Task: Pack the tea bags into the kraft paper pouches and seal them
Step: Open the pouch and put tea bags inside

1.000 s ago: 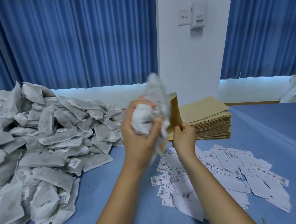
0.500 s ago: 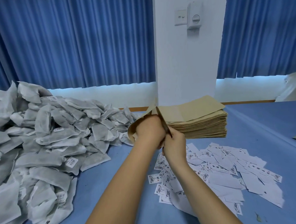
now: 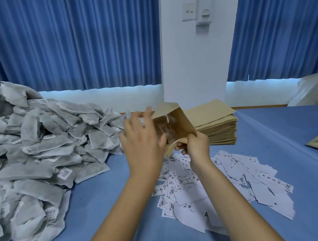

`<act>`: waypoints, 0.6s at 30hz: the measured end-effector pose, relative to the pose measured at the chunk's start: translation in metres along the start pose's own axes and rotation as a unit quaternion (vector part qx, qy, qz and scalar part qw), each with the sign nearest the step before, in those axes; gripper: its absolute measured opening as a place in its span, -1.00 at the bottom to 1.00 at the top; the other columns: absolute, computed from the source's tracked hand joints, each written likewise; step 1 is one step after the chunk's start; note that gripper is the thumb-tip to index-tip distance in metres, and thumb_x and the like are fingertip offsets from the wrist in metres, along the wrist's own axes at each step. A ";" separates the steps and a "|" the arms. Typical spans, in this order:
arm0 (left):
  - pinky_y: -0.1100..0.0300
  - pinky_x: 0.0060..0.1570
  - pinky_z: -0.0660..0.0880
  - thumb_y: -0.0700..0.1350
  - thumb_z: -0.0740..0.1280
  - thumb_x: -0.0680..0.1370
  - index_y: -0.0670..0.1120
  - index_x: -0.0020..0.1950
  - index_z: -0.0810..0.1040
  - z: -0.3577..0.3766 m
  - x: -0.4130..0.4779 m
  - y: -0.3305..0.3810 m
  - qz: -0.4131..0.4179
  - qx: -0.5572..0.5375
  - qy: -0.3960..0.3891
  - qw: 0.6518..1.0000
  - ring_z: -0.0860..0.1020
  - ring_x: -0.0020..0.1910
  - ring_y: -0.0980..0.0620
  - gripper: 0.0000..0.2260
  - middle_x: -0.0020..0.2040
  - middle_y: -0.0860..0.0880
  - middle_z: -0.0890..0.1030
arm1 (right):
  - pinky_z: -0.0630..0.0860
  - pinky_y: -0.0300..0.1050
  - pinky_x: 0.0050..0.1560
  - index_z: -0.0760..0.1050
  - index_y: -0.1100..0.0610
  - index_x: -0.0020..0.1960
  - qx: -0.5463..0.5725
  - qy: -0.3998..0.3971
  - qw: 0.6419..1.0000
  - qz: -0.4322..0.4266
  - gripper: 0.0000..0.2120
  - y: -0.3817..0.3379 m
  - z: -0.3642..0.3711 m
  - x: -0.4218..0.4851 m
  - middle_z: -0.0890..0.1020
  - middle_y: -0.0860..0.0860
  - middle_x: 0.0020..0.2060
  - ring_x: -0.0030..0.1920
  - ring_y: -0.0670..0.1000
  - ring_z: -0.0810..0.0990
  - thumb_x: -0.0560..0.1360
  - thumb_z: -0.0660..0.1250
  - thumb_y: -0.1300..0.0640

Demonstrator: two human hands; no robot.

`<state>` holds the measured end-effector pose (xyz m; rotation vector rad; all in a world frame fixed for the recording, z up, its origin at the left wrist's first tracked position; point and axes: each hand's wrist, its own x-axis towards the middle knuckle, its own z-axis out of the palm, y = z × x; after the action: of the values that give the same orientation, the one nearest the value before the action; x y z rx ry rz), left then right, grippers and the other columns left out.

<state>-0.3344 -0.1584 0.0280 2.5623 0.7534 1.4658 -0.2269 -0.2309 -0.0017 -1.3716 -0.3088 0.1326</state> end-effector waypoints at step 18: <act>0.02 -0.15 0.62 -0.37 0.17 0.47 -0.03 0.41 0.39 0.058 -0.055 -0.052 -0.341 -0.466 0.019 0.816 0.60 -0.02 -0.14 -0.48 0.25 -0.26 0.49 | 0.51 -0.14 0.00 0.62 0.06 0.06 -0.574 -0.133 0.800 -0.113 -0.85 0.088 -0.060 0.048 0.63 0.03 -0.03 0.02 0.03 0.58 0.49 0.38 0.11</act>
<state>-0.3285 -0.1292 -0.0622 1.3284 0.6177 1.1800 -0.1564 -0.2574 -0.0907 -2.5163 -0.8802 -0.0951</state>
